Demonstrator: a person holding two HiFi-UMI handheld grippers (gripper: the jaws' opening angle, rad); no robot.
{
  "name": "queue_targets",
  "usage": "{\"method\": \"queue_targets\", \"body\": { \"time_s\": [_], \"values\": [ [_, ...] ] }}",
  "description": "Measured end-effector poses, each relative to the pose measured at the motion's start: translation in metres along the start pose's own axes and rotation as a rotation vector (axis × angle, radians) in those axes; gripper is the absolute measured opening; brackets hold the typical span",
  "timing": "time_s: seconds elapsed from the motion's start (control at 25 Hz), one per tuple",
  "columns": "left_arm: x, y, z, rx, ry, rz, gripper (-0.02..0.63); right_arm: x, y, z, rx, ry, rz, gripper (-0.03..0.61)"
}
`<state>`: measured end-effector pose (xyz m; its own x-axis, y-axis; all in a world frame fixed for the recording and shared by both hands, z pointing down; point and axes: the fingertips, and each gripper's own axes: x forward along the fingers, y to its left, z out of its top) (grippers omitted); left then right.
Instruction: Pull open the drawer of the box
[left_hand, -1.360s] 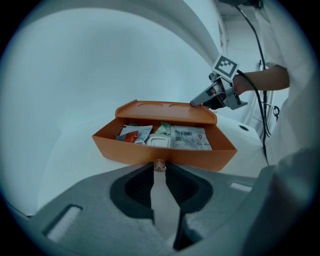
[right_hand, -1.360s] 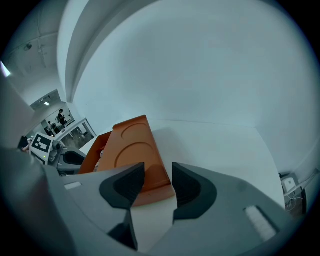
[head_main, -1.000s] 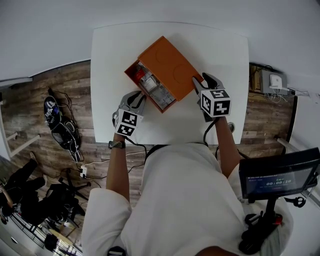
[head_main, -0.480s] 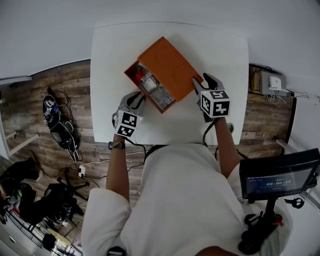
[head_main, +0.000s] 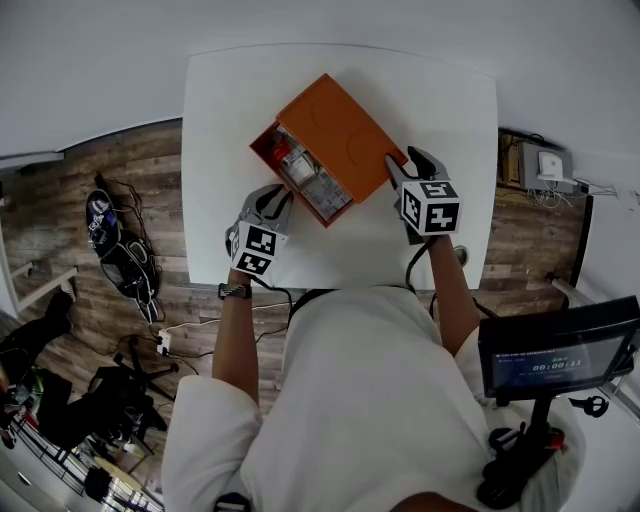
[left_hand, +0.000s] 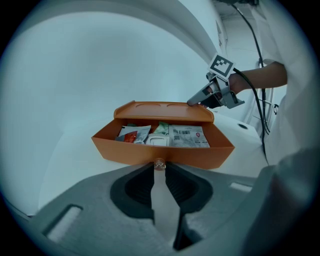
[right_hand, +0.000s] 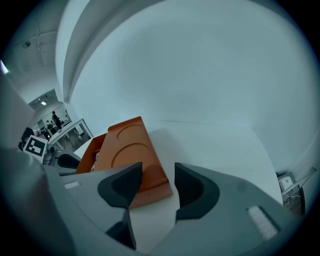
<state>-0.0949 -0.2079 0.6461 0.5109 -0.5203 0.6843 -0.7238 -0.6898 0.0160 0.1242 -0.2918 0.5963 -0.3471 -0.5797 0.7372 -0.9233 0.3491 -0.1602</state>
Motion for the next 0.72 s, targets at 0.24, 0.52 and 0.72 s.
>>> {"method": "queue_targets", "body": {
  "time_s": [0.24, 0.52, 0.72],
  "values": [
    [0.0018, -0.0008, -0.0001, -0.010, -0.004, 0.018, 0.075, 0.0001, 0.0017, 0.0000, -0.002, -0.007, 0.002, 0.178],
    [0.0045, -0.0009, -0.0010, -0.015, -0.007, 0.021, 0.075, 0.0025, -0.0007, -0.0016, 0.018, -0.007, 0.014, 0.176],
    [0.0053, 0.0006, -0.0008, -0.023, -0.013, 0.034, 0.075, 0.0049, -0.0021, -0.0016, 0.060, -0.022, 0.013, 0.178]
  ]
}}
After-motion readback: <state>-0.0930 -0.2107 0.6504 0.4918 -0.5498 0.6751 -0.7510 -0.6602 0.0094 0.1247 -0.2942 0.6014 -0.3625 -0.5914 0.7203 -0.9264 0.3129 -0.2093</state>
